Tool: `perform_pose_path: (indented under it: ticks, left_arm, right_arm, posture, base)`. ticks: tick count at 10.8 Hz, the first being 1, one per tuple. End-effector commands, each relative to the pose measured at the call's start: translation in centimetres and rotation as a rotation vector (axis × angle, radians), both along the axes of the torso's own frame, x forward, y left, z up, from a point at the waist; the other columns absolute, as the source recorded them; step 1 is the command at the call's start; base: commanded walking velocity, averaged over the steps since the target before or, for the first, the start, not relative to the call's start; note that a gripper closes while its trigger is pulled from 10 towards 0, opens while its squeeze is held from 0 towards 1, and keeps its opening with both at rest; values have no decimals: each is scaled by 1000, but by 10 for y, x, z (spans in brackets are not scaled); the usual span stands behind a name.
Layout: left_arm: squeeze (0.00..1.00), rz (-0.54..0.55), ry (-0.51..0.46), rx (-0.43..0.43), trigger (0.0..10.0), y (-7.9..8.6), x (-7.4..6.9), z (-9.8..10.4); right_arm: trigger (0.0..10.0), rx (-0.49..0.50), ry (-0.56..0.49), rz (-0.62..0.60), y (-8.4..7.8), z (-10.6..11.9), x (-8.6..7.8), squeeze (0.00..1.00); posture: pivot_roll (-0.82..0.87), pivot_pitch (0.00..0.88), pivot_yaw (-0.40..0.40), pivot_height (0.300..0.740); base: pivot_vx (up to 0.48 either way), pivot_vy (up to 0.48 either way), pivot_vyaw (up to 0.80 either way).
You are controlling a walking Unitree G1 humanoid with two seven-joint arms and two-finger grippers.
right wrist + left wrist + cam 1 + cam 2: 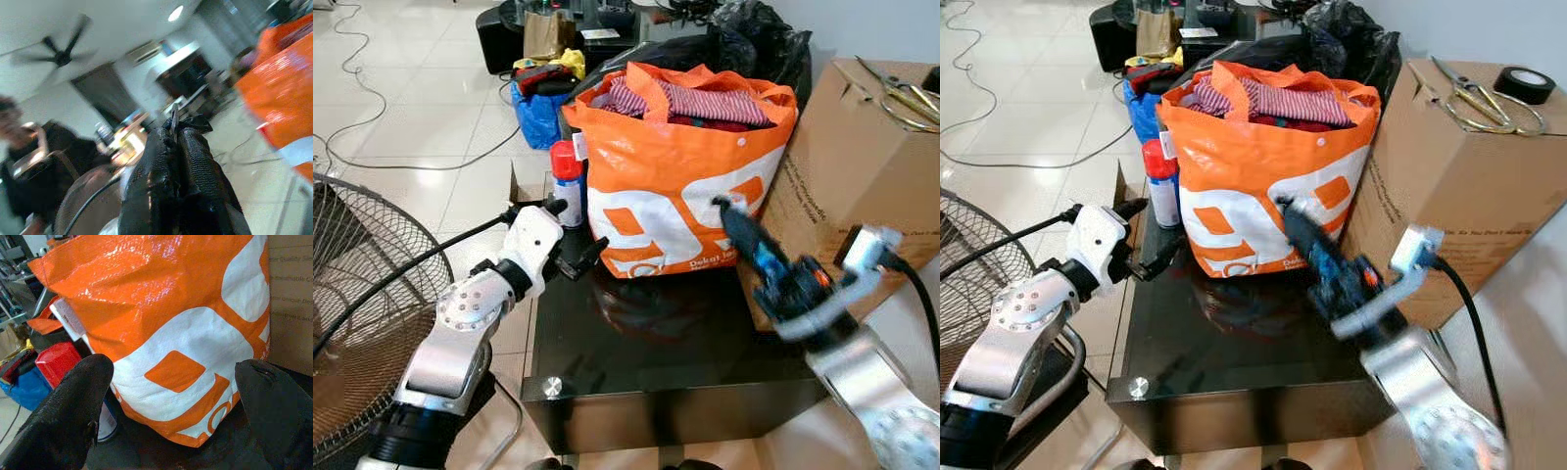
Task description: Hang keys on a hook
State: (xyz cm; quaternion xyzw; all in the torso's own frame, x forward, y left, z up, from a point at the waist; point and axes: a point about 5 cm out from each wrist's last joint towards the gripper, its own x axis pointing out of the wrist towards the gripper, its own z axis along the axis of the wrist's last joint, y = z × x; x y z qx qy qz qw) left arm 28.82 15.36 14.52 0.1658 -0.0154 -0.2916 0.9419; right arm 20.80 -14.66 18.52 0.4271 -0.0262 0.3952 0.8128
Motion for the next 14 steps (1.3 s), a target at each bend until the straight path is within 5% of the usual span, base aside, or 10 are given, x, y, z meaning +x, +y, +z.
perform_pose_path:
  ticks: [1,3,4,5,6,7,8,11,12,14]
  left_arm:
    - [894,-17,-11,14,10000,-3,2,1]
    - [878,-13,-2,17,10000,-2,-1,-5]
    - [863,-4,-1,23,10000,-1,0,-6]
    - [851,4,3,22,10000,1,0,-6]
    - [851,0,5,26,10000,1,-1,-7]
    - [847,-4,11,31,10000,2,-1,-8]
    - [847,-20,35,49,10000,4,-3,-12]
    - [851,-92,115,117,10000,8,-9,-22]
    - [859,-150,183,145,10000,8,-14,-30]
    - [859,-220,241,147,10000,6,-20,-34]
  right_arm:
    - [0,10,-35,55,4,6,-5,0]
    - [0,-24,-33,68,3,5,-7,0]
    - [0,-326,91,-118,-3,-18,15,0]
    - [0,-1034,235,-255,-22,-68,34,0]
    - [0,-1012,258,-184,-21,-69,30,0]
    - [0,-1156,269,-172,-26,-73,28,0]
    - [0,-1106,302,-157,-25,-75,26,0]
    - [0,-1375,230,-149,-28,-78,28,0]
    - [0,-1112,205,-216,-18,-57,38,0]
    - [0,-893,117,-248,-12,-25,47,0]
  posture:
    - [-138,0,-7,740]
    - [-136,0,-16,740]
    - [-137,0,-18,740]
    - [-135,0,-20,740]
    - [-130,0,-24,740]
    - [-132,0,-23,740]
    - [-132,0,-22,740]
    - [-140,0,-22,740]
    - [-144,0,-23,740]
    - [-145,0,-28,740]
  base:
    - [0,0,0]
    - [0,0,0]
    - [0,0,0]
    - [0,0,0]
    - [0,0,0]
    - [0,0,0]
    - [0,0,0]
    - [0,0,0]
    - [0,0,0]
    - [0,0,0]
